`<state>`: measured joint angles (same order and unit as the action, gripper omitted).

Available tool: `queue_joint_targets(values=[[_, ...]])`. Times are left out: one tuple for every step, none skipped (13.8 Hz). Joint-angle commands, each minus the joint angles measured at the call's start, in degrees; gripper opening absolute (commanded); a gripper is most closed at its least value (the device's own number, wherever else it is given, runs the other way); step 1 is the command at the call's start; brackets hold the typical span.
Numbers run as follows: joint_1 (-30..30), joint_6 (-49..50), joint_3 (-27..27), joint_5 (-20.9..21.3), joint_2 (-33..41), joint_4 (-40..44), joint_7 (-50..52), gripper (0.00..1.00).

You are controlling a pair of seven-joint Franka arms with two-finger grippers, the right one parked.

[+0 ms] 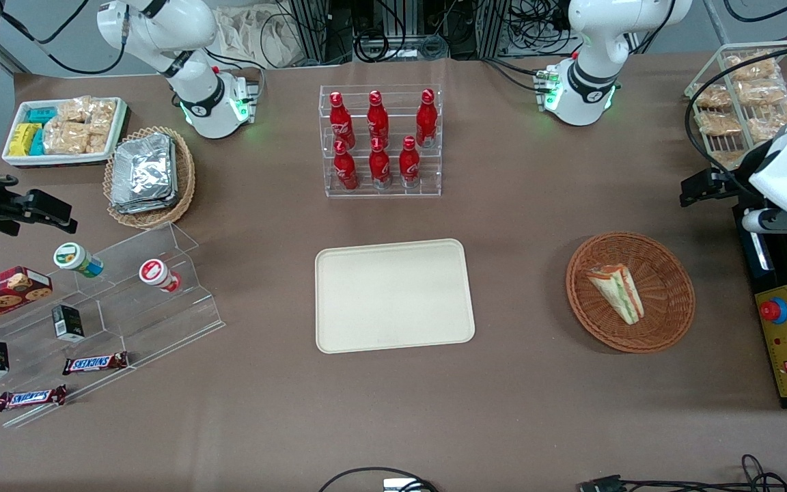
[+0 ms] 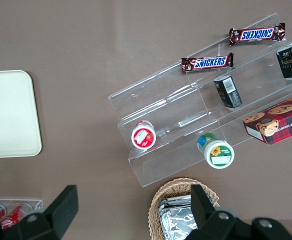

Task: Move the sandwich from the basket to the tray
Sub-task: 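Move the left gripper from rest toward the wicker basket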

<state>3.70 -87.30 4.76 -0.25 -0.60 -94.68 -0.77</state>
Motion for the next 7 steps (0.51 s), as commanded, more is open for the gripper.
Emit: queue_joint_targets(values=[[0.2, 0.7, 0.0, 0.2, 0.9, 0.1, -0.3, 1.00], [0.2, 0.7, 0.0, 0.2, 0.9, 0.1, -0.4, 1.00], [0.2, 0.7, 0.0, 0.2, 0.9, 0.1, -0.4, 1.00], [0.2, 0.6, 0.0, 0.2, 0.9, 0.1, -0.4, 1.00], [0.2, 0.6, 0.0, 0.2, 0.9, 0.1, -0.4, 1.00], [0.2, 0.6, 0.0, 0.1, 0.8, 0.1, -0.2, 1.00], [0.2, 0.6, 0.0, 0.1, 0.8, 0.1, 0.3, 1.00]])
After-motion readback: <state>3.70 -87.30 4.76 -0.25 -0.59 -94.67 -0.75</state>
